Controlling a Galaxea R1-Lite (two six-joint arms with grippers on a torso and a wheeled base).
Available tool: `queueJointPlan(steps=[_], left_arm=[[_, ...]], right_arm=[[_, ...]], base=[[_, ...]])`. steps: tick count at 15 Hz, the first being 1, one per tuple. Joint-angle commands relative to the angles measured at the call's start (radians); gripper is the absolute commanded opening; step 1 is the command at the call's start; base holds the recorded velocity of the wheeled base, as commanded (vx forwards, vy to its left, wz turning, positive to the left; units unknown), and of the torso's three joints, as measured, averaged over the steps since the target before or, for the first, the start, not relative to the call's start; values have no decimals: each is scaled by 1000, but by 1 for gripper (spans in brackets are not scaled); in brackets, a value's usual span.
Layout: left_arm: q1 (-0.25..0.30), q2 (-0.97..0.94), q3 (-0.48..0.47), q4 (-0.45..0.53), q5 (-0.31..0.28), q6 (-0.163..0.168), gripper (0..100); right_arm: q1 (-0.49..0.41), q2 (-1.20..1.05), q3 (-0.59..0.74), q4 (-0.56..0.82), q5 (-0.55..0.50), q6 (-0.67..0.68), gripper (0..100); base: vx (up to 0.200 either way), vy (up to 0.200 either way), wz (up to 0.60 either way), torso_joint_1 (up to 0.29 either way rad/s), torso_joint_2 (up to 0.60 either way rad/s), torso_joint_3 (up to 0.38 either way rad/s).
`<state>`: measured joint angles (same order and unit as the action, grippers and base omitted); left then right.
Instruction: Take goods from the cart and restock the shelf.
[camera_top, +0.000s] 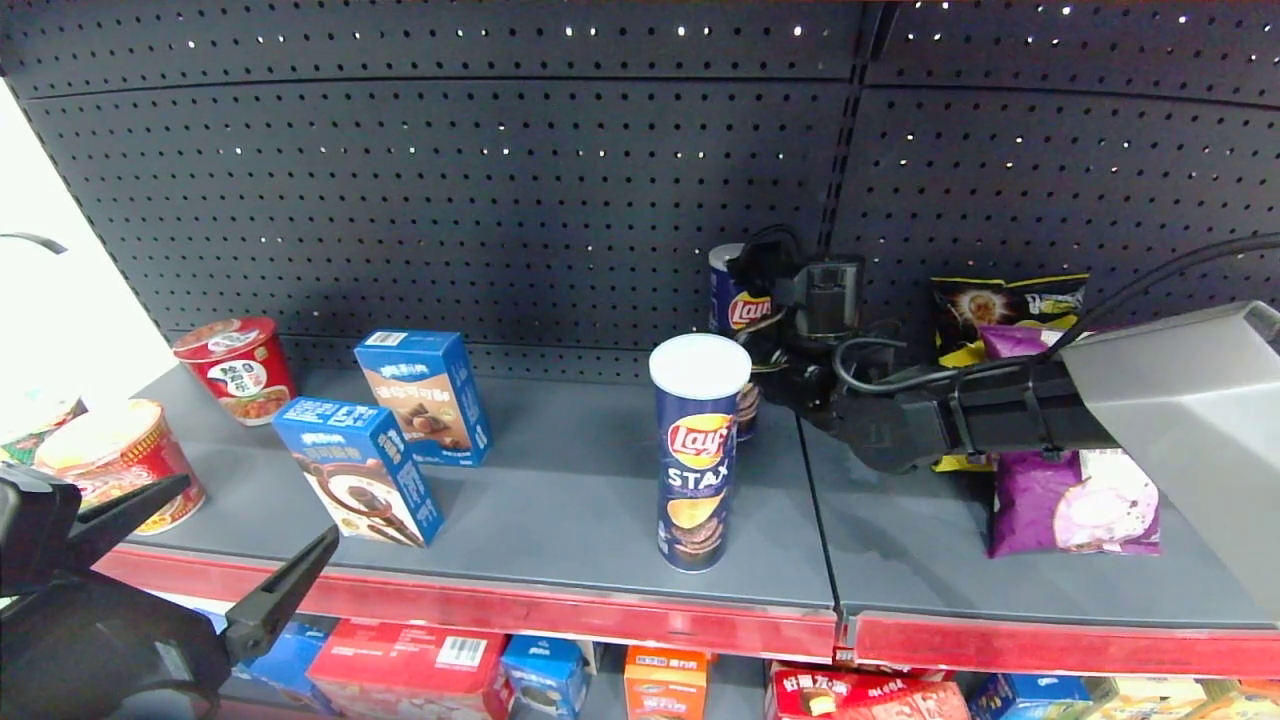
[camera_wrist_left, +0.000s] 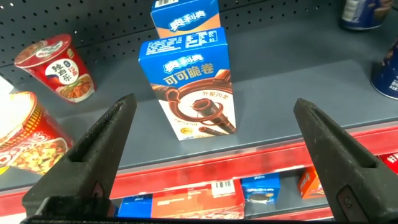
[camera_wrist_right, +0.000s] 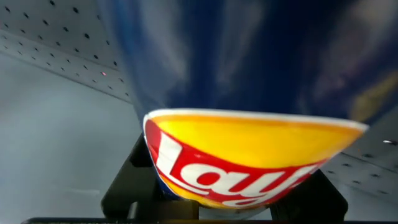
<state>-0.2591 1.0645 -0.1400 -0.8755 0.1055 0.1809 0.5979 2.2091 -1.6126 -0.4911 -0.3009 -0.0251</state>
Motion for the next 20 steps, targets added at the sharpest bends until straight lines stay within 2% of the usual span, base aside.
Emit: queueJointPlan(steps=[1, 20], left_arm=[[0, 0, 0, 0, 0, 0, 100], [-5, 0, 5, -2, -3, 0, 100]], right_arm=[[13, 26, -18, 0, 0, 8, 0], [33, 63, -18, -24, -3, 14, 0]], base=[[0, 0, 0, 0, 0, 0], [0, 0, 0, 0, 0, 0]])
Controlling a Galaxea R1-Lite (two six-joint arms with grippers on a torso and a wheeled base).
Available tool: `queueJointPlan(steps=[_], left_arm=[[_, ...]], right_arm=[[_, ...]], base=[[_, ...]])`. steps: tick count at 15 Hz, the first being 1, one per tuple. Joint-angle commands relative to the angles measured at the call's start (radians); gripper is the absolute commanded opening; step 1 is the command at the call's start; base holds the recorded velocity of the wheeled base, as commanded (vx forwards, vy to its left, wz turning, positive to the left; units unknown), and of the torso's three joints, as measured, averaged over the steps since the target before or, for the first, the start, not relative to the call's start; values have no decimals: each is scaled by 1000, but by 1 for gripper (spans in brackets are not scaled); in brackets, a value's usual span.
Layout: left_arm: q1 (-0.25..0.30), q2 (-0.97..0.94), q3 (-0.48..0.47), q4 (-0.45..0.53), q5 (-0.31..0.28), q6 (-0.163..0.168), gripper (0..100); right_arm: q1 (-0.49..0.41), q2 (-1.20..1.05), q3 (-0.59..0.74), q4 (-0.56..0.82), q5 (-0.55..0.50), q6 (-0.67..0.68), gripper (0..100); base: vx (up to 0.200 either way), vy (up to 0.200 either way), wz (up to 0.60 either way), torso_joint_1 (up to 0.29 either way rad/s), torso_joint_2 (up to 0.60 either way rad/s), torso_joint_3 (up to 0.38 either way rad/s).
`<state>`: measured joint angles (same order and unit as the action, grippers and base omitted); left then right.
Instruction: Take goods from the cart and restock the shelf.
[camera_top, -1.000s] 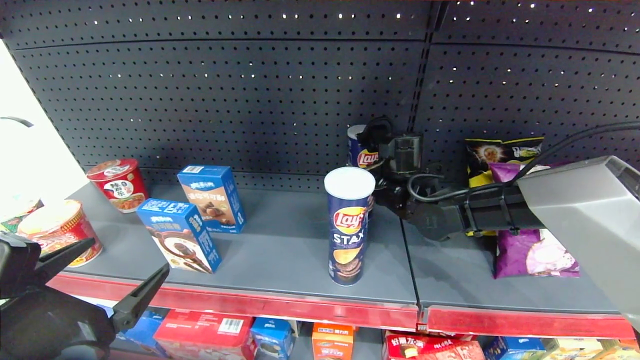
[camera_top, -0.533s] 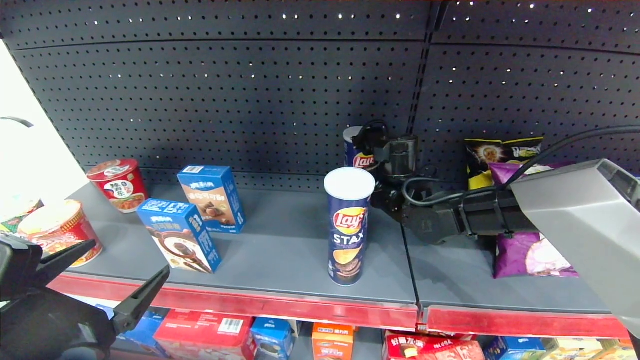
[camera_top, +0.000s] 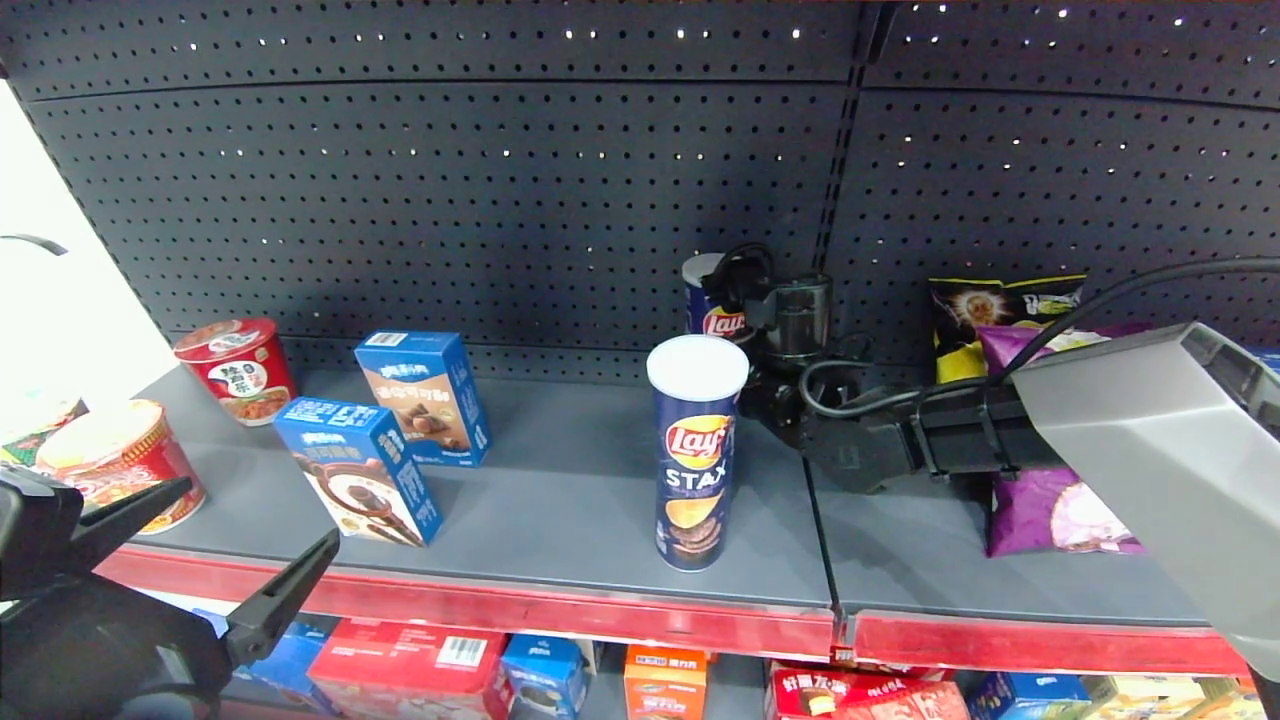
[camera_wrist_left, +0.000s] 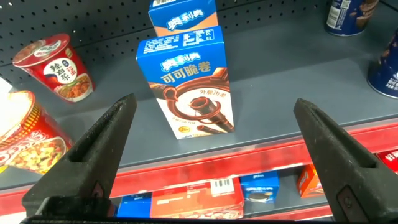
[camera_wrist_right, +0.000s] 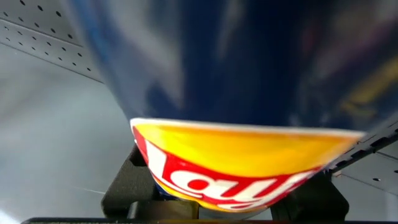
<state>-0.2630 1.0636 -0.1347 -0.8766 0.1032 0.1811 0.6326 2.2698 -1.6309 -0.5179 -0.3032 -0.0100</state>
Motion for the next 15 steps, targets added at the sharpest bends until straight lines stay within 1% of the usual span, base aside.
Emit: queueJointPlan(steps=[1, 2, 3, 7, 10, 13, 14, 15], left_arm=[[-1, 1, 0, -1, 0, 0, 100], [-1, 1, 0, -1, 0, 0, 100], [-1, 1, 0, -1, 0, 0, 100], [-1, 1, 1, -1, 0, 0, 100], [-1, 1, 0, 1, 0, 0, 100], [-1, 1, 3, -1, 0, 1, 100], [-1, 1, 3, -1, 0, 0, 100], [-1, 1, 3, -1, 0, 0, 100]], right_arm=[[-4, 2, 0, 4, -1, -1, 0], [-4, 1, 0, 6, -2, -1, 0], [-5, -1, 0, 6, -2, -1, 100], [-4, -7, 0, 6, -20, -2, 100], [-5, -32, 25, 7, -22, -2, 100], [-4, -64, 80, 7, -22, -2, 100], [-1, -90, 135, 4, -22, -2, 100], [-1, -99, 157, 2, -22, -2, 100]], base=[[0, 0, 0, 0, 0, 0], [0, 0, 0, 0, 0, 0], [0, 0, 0, 0, 0, 0], [0, 0, 0, 0, 0, 0], [0, 0, 0, 0, 0, 0], [0, 0, 0, 0, 0, 0], [0, 0, 0, 0, 0, 0], [0, 0, 0, 0, 0, 0]])
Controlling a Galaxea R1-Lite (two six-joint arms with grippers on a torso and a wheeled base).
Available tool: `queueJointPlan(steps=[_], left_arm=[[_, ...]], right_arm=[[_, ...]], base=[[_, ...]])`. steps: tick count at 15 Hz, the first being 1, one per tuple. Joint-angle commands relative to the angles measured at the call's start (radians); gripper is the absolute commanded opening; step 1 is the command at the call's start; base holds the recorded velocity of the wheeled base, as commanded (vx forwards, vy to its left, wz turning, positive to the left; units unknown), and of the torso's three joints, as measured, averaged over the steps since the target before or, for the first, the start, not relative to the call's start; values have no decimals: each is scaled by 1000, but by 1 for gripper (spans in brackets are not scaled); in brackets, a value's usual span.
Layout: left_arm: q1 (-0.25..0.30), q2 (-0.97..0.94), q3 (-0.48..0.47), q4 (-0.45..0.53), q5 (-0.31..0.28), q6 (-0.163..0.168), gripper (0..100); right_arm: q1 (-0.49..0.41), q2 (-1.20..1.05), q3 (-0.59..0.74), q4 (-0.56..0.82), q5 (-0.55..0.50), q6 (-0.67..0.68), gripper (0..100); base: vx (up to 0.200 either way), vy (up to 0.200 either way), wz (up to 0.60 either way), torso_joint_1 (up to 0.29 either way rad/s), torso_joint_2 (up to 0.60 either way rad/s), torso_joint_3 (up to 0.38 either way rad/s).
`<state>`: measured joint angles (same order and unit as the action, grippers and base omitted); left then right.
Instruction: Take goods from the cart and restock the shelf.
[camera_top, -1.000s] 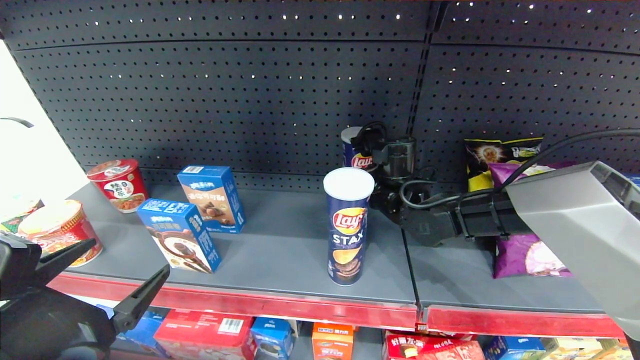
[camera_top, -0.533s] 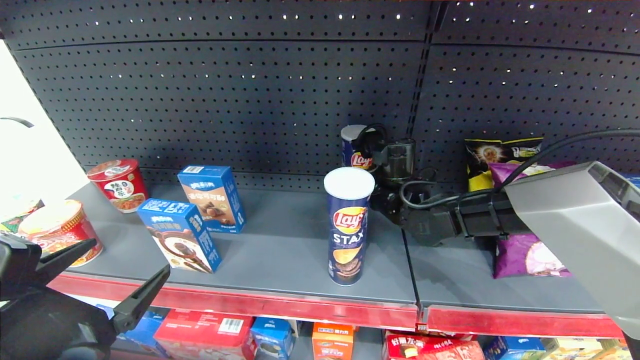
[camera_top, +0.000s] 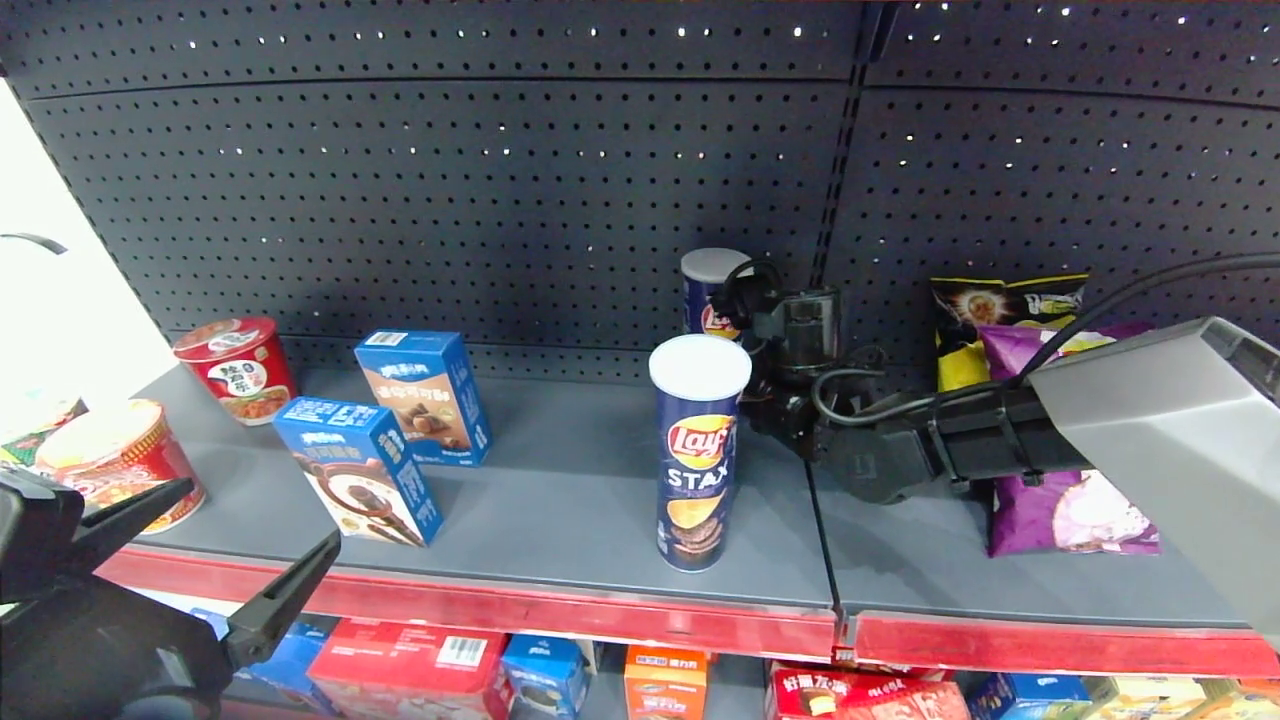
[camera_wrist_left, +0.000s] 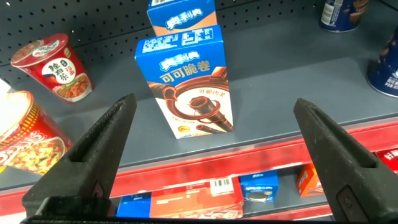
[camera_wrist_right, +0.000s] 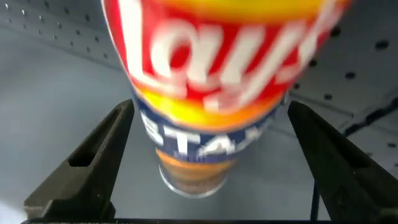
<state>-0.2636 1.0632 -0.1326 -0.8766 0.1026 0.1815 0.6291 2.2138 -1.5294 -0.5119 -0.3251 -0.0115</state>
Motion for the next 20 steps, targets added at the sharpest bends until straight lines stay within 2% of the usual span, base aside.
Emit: queueJointPlan(steps=[1, 5, 9, 20], left_arm=[[0, 1, 1, -1, 0, 0, 100], [0, 1, -2, -1, 0, 0, 100], [0, 1, -2, -1, 0, 0, 100], [-2, 8, 1, 1, -1, 0, 100]], right_arm=[[3, -48, 58, -5, -2, -1, 100], [6, -88, 87, 0, -29, -1, 100], [15, -178, 225, 0, -31, -2, 100], [-5, -381, 443, 1, -68, -7, 100]], base=[[0, 0, 0, 0, 0, 0], [0, 0, 0, 0, 0, 0], [0, 0, 0, 0, 0, 0], [0, 0, 0, 0, 0, 0]])
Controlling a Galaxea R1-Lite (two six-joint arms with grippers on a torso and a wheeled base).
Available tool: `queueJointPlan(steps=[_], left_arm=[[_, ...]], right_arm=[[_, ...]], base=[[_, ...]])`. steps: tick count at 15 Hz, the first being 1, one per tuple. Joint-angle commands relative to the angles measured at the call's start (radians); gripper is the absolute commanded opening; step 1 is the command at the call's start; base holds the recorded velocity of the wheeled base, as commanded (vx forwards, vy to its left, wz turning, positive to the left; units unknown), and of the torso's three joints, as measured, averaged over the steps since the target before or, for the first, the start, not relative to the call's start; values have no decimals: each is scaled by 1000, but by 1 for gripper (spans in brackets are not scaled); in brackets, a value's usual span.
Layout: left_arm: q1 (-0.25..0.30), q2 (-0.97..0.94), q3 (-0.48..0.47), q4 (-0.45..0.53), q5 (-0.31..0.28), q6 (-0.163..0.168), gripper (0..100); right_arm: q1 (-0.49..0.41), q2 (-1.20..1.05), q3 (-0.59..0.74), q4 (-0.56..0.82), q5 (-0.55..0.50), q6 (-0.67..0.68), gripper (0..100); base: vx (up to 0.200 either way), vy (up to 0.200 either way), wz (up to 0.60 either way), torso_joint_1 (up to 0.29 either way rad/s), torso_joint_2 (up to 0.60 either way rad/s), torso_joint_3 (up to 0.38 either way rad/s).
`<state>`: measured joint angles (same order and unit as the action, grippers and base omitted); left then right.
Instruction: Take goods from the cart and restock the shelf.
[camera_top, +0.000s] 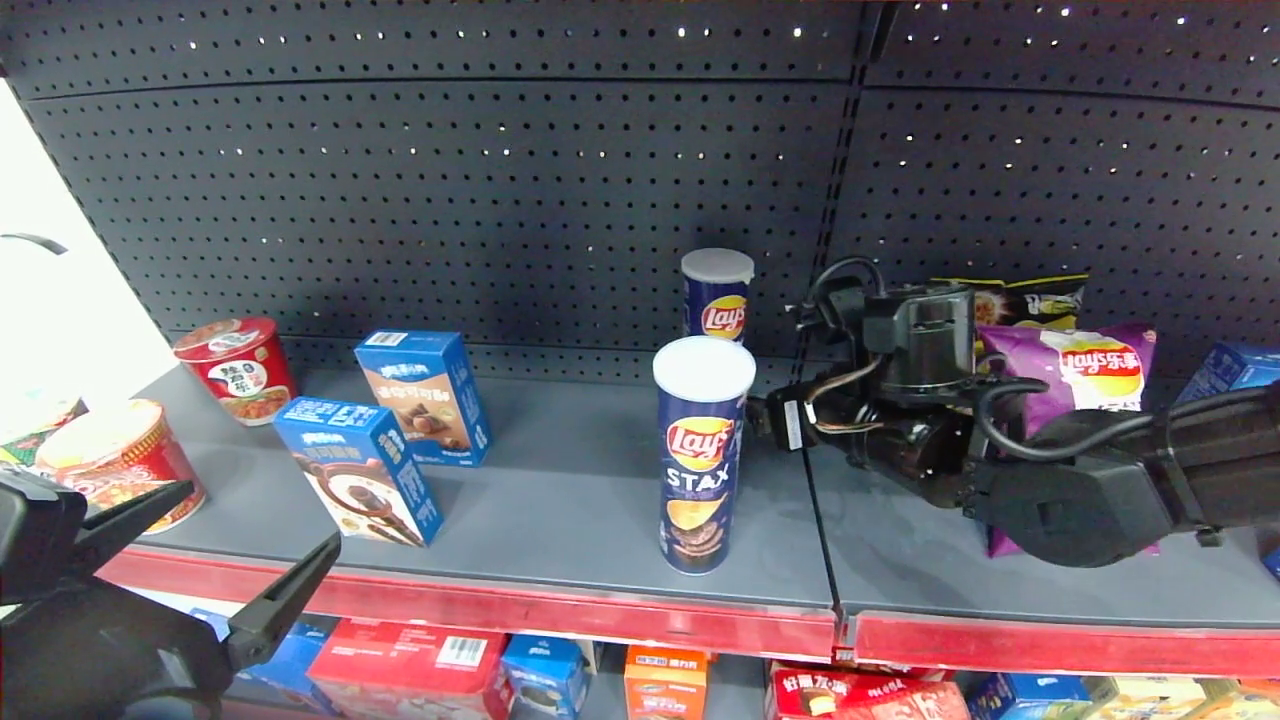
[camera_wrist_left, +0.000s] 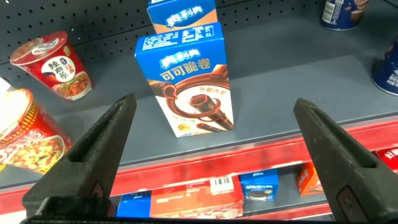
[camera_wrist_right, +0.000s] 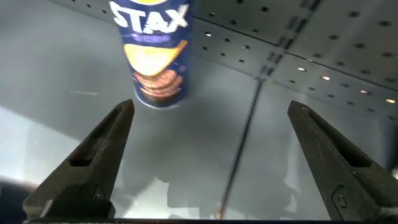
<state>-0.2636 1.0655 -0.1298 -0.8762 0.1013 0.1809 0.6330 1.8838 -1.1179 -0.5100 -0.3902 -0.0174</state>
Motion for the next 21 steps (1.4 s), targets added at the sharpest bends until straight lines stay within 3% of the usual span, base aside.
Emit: queueJointPlan(steps=[1, 8, 12, 14, 21], left_arm=[[-2, 7, -2, 0, 0, 0, 100], [4, 7, 6, 0, 5, -8, 100], [4, -2, 50, 0, 2, -8, 100], [6, -15, 99, 3, 5, -9, 100], [-12, 63, 35, 36, 2, -15, 100]], right_arm=[[-12, -72, 50, -1, -13, -2, 100], [36, -382, 291, 31, -110, -12, 100], [50, -598, 394, 51, -233, -13, 100], [57, -805, 402, 268, -294, -13, 100], [42, -1157, 405, 502, -596, -55, 100]], base=[[0, 0, 0, 0, 0, 0], [0, 0, 0, 0, 0, 0], [0, 0, 0, 0, 0, 0], [0, 0, 0, 0, 0, 0], [0, 0, 0, 0, 0, 0]])
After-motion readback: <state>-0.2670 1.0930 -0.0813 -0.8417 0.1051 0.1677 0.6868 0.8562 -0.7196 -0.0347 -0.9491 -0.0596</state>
